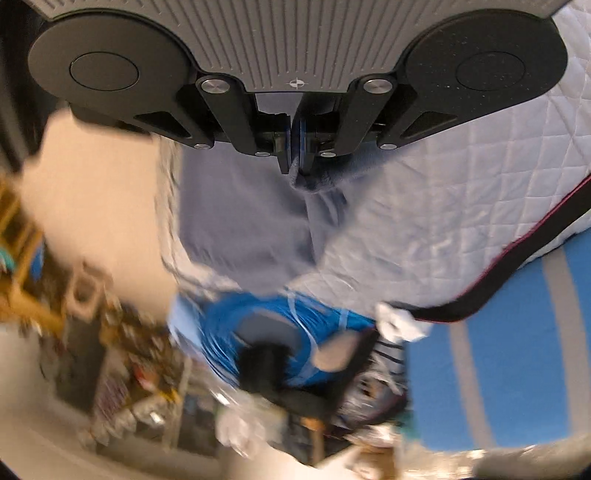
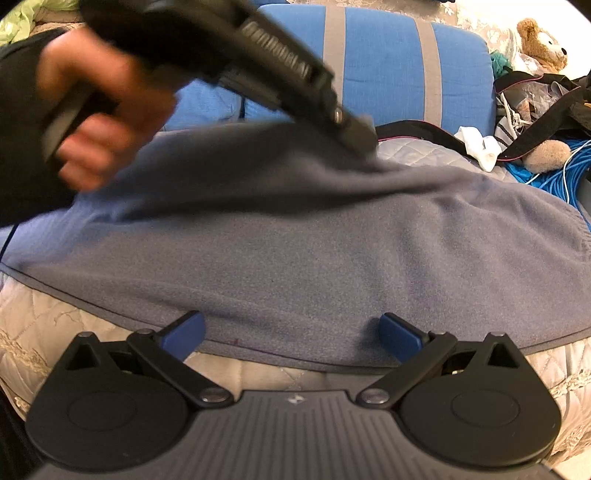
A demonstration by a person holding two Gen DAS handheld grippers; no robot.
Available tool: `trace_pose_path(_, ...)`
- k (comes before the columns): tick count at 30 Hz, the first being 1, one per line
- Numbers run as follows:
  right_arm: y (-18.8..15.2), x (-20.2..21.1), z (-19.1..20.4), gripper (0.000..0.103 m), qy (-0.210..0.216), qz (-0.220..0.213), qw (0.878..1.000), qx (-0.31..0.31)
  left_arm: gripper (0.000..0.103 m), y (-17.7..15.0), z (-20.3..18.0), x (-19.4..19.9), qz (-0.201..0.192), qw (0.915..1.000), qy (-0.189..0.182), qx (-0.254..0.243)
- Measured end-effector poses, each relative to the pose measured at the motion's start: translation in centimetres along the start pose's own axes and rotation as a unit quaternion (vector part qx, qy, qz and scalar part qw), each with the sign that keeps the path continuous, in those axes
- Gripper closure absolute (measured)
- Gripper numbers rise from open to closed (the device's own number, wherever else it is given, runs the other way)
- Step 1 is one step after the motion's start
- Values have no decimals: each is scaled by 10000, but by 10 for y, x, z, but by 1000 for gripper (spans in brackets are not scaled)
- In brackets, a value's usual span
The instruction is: Fold clothes
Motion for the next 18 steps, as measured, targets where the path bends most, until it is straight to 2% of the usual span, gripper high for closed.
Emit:
trace_pose_path(2,0,0,1,0,-6,-3,10000,-7,98,-11,-8,-2,145,9993,187,-289)
trace_pose_path(5,-1,0,1,0,-13,-7,10000,-13,95,-18,-2,-3,287,9985,366,-299)
trace_pose_path(7,-1,0,1,0,-14,-9,10000,-14,86,-17,7,-1,300,9987,376,-150)
trace_pose_path(9,-1,1,2,0,-14,-10,10000,-14,56,-15,14,-2,325,9984,464,-86)
trace_pose_path(10,-1,1,2,0,-15,-10,10000,-11,52,-15,17,-5,341,9986,410,-40)
trace_pose_path(12,-1,1,2,0,-11,-10,10000,-13,51,-14,23,-10,374,9988,298,54)
trace_pose_path(16,-1,1,1,0,-11,-6,10000,-8,51,-7,35,-25,386,9972,-265,591)
trace_pose_path(18,0,1,1,0,-12,-3,10000,-3,51,-1,47,-35,381,9934,-541,942)
Point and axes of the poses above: each gripper's, at about its wrist camera, not at the fingertips, and x roughly against the way its jaws point, z to its left, y to its top, the point moved 2 cm from there along -x, roughly the way its jaws point
